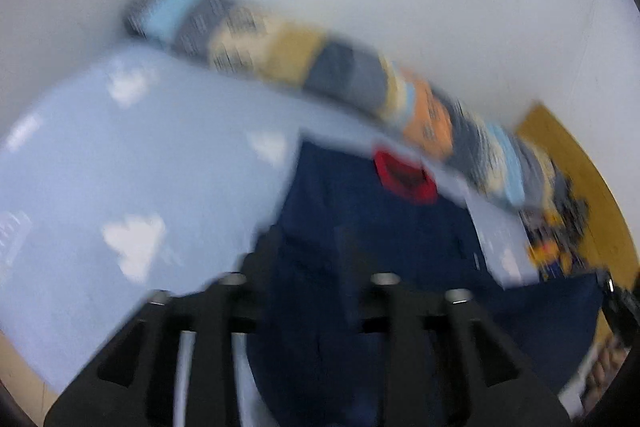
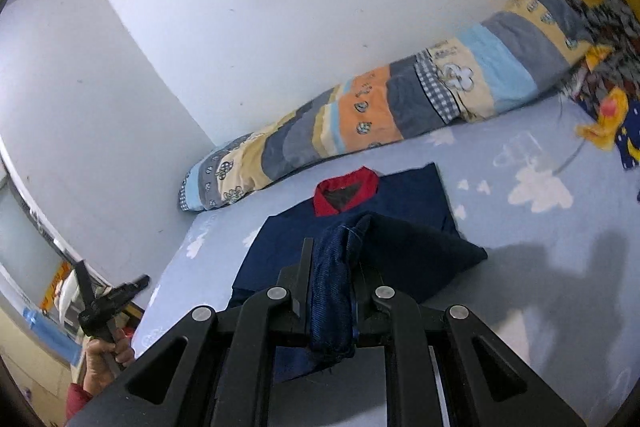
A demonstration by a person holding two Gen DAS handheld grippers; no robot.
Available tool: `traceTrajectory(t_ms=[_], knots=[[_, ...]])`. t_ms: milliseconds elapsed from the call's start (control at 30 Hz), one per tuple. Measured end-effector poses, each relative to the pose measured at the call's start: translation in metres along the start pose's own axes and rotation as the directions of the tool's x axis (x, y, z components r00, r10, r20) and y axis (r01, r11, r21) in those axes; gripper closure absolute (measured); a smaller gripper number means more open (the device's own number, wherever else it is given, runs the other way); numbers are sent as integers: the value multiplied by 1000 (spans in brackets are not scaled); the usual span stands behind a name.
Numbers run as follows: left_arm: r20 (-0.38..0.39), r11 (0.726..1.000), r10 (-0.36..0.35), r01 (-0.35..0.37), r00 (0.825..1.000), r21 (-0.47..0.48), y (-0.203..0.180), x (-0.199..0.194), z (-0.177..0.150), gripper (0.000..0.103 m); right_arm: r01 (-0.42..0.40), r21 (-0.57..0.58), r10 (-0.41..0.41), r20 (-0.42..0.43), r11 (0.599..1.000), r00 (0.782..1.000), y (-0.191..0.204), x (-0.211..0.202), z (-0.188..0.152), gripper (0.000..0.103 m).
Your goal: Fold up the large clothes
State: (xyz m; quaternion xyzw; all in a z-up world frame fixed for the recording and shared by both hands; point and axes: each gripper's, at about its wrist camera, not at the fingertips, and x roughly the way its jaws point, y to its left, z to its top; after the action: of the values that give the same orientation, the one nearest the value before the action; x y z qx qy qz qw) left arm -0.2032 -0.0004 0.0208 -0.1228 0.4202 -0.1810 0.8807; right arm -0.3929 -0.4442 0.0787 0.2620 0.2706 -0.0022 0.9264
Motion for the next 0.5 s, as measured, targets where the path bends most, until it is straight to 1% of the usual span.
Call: traceTrajectory(t_ms=[33, 67, 100, 133, 167, 267, 300, 333, 367, 400, 433, 500], knots=[[-53, 999, -31, 31, 998, 6, 6, 6, -10, 58, -2, -6, 2, 2, 1000, 1000, 1, -1, -2, 90], [-108, 999, -35, 36, 994, 4, 13, 12, -21, 52, -2, -9, 2, 2, 1000, 1000, 1, -3, -4, 90], [-142, 1000, -29, 30, 989, 3, 17, 15, -29, 47, -6, -7, 6, 0, 1000, 1000, 0, -4, -6, 90], [-213, 1000, -21, 17, 977, -19, 28, 22, -44, 44, -10, -5, 10, -2, 1000, 1000, -1, -4, -6, 90], [-242, 999, -27, 18, 970, -42, 32, 25, -51, 44, -13, -1, 13, -6, 1000, 1000, -3, -5, -9, 90], [-318, 987, -76, 27, 945, -156, 53, 32, -92, 44, -16, 10, 16, -2, 1000, 1000, -5, -7, -13, 90], [-336, 982, -96, 34, 937, -188, 57, 33, -106, 44, -20, 16, 20, -1, 1000, 1000, -6, -9, -14, 90], [-344, 969, -138, 56, 929, -240, 62, 33, -127, 44, -23, 19, 23, 1, 1000, 1000, -6, -10, -15, 90], [-348, 960, -176, 83, 921, -266, 64, 32, -140, 44, -26, 21, 26, 3, 999, 1000, -5, -12, -17, 90], [-343, 952, -208, 109, 916, -285, 64, 30, -149, 44, -26, 19, 26, 5, 999, 1000, -4, -14, -19, 90], [-329, 935, -260, 152, 908, -319, 63, 25, -167, 44, -21, 8, 21, 6, 1000, 1000, -2, -15, -22, 90], [-319, 911, -320, 197, 892, -363, 62, 26, -191, 44, -13, 7, 12, 7, 1000, 1000, -2, -18, -27, 90]])
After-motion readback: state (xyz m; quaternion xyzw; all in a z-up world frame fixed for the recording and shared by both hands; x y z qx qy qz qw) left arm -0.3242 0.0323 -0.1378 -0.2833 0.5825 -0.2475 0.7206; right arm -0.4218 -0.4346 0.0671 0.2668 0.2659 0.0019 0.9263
